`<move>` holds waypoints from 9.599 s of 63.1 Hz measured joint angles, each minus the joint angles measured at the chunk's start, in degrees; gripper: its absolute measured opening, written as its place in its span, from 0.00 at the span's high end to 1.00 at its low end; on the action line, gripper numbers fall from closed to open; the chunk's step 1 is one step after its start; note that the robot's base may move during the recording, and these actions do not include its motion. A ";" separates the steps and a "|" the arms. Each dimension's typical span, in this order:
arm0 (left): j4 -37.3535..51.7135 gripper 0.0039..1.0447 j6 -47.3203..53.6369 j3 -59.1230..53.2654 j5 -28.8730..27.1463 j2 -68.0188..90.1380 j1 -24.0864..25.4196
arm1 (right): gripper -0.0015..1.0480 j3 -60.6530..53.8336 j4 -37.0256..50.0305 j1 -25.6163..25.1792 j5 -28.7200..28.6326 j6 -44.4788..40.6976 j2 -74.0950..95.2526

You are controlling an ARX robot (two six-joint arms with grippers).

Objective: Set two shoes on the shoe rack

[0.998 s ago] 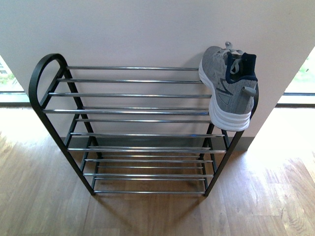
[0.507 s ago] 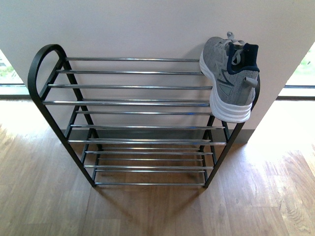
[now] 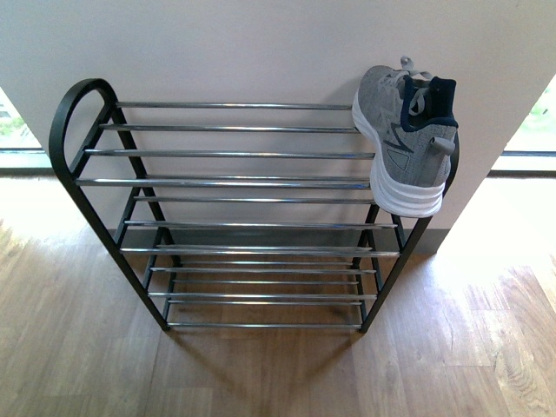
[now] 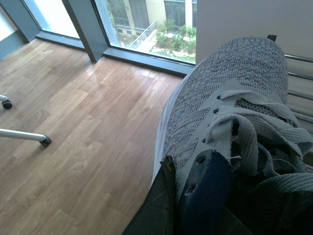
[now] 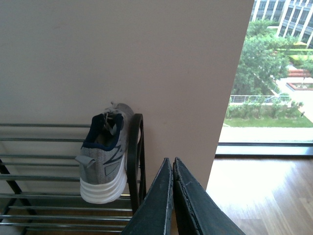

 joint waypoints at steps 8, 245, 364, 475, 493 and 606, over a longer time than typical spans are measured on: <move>0.00 0.99 0.00 0.00 0.00 0.00 0.00 | 0.99 0.00 -3.93 0.00 0.00 0.00 -4.24; 38.40 0.99 6.84 51.23 32.09 85.66 9.79 | 0.09 0.00 -32.04 0.00 0.13 0.15 -32.50; 73.85 0.36 24.96 25.40 34.73 65.64 12.24 | 0.09 0.00 -32.04 0.00 0.02 0.17 -32.50; 43.39 0.99 31.65 -13.70 57.40 -13.46 36.17 | 0.09 0.00 -32.04 0.00 0.02 0.15 -32.50; 38.14 0.99 31.65 -13.70 57.40 -18.67 36.17 | 0.09 0.00 -32.04 0.00 -0.02 0.15 -32.50; 24.09 0.09 31.80 -13.68 57.53 -31.82 36.28 | 0.09 0.00 -32.04 0.00 0.13 0.15 -32.50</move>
